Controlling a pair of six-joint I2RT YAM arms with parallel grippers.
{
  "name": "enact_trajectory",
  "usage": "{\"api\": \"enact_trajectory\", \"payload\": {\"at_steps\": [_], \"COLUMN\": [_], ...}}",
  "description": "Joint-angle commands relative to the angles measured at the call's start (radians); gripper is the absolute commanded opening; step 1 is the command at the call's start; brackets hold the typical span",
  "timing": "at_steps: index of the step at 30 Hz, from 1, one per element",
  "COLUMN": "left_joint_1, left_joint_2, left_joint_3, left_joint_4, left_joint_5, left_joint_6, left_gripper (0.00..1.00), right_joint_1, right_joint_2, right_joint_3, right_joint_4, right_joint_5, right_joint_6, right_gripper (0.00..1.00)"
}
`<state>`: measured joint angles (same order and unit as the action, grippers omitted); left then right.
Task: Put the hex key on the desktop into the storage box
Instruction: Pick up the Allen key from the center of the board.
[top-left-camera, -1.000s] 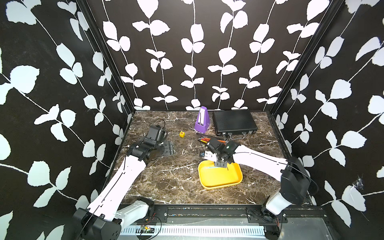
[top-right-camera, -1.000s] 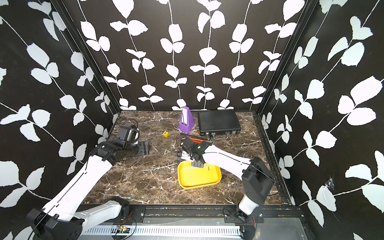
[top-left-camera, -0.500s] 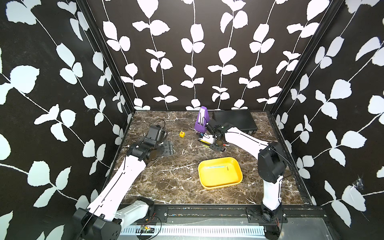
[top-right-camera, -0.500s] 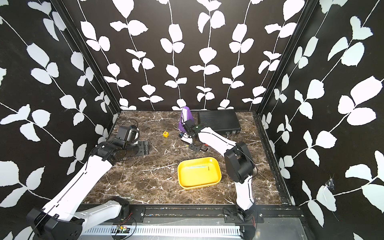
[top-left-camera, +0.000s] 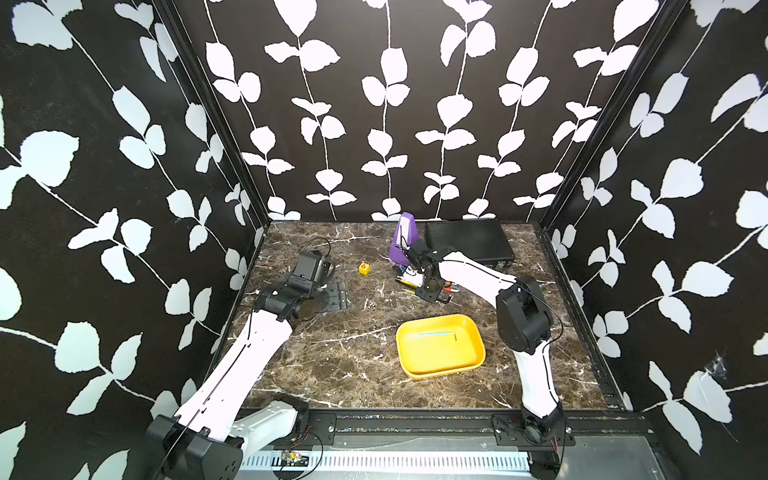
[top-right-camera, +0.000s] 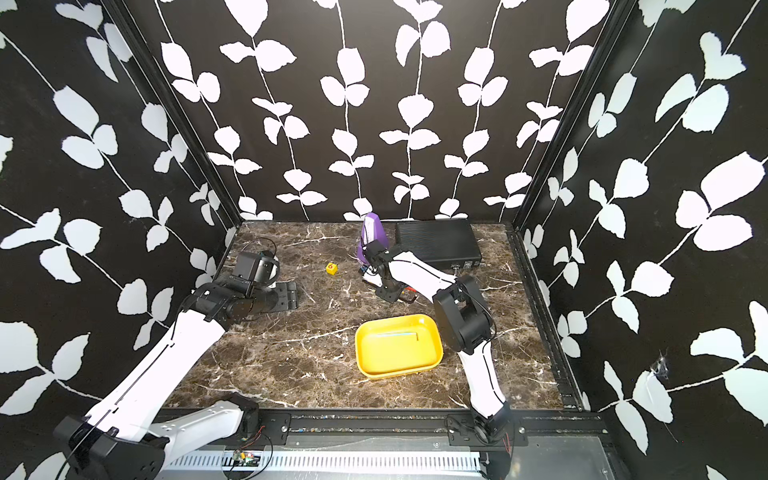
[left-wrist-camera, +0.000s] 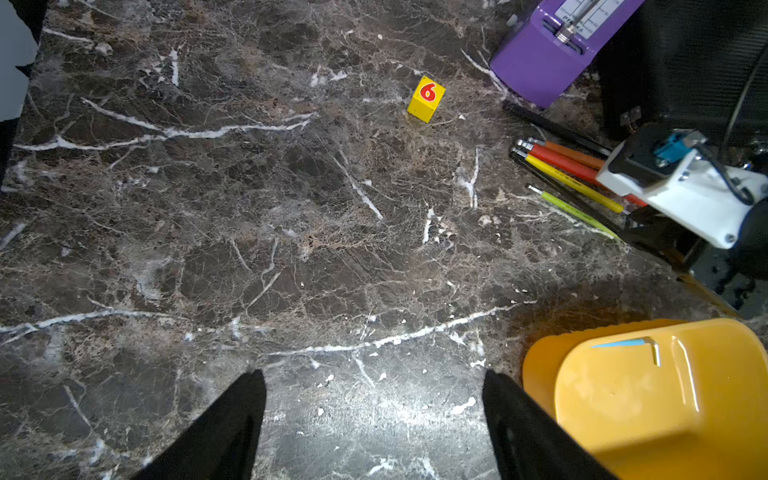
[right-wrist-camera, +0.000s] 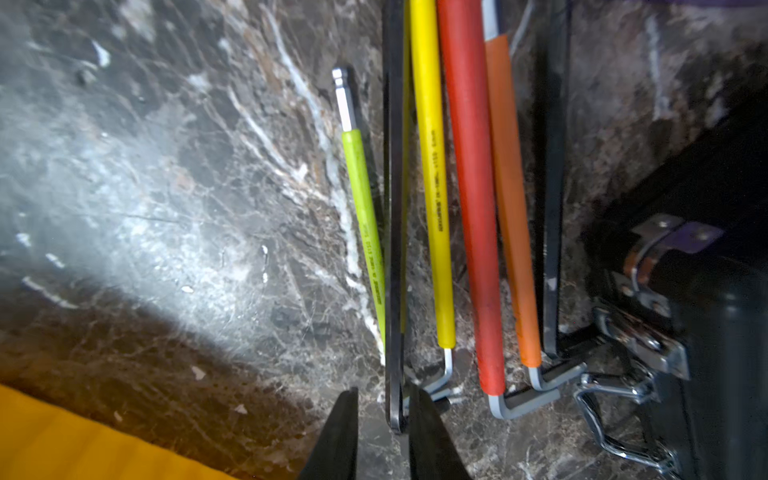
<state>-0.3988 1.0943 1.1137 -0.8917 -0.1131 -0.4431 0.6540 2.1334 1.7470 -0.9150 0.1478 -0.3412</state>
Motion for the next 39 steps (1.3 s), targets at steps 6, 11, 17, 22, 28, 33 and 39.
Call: {"api": "enact_trajectory", "payload": {"at_steps": [6,11,17,22,28,33,39], "left_joint_1": [-0.005,-0.005,-0.005,-0.005,-0.005,-0.005,-0.005], "left_joint_2": [0.001,0.005,0.005,0.011,0.016,0.017,0.016], "left_joint_3": [0.030,0.036,0.037,0.042,0.046,0.049,0.049], "left_joint_4": [-0.022,-0.028,-0.036,-0.038,-0.039,-0.042,-0.048], "left_joint_5": [-0.002,-0.003,-0.005,-0.003,-0.004,-0.003,-0.006], "left_joint_6": [0.011,0.012,0.012,0.013,0.014,0.014,0.015], "left_gripper": [0.83,0.83,0.83,0.83,0.83,0.83,0.83], "right_joint_1": [-0.004,-0.007,0.001,0.003,0.009,0.001,0.001], "right_joint_2": [0.071,0.103,0.135,0.156,0.175,0.183,0.160], "right_joint_3": [0.093,0.132,0.186,0.208,0.227,0.233,0.223], "right_joint_4": [-0.021,-0.014,-0.024,-0.027,-0.028,-0.033,-0.043], "right_joint_5": [0.015,-0.013,-0.040,-0.051,0.005,-0.010,-0.050], "right_joint_6": [0.053,0.064,0.089,0.101,0.114,0.122,0.125], "right_gripper": [0.24,0.26,0.25,0.26,0.24,0.26,0.23]}}
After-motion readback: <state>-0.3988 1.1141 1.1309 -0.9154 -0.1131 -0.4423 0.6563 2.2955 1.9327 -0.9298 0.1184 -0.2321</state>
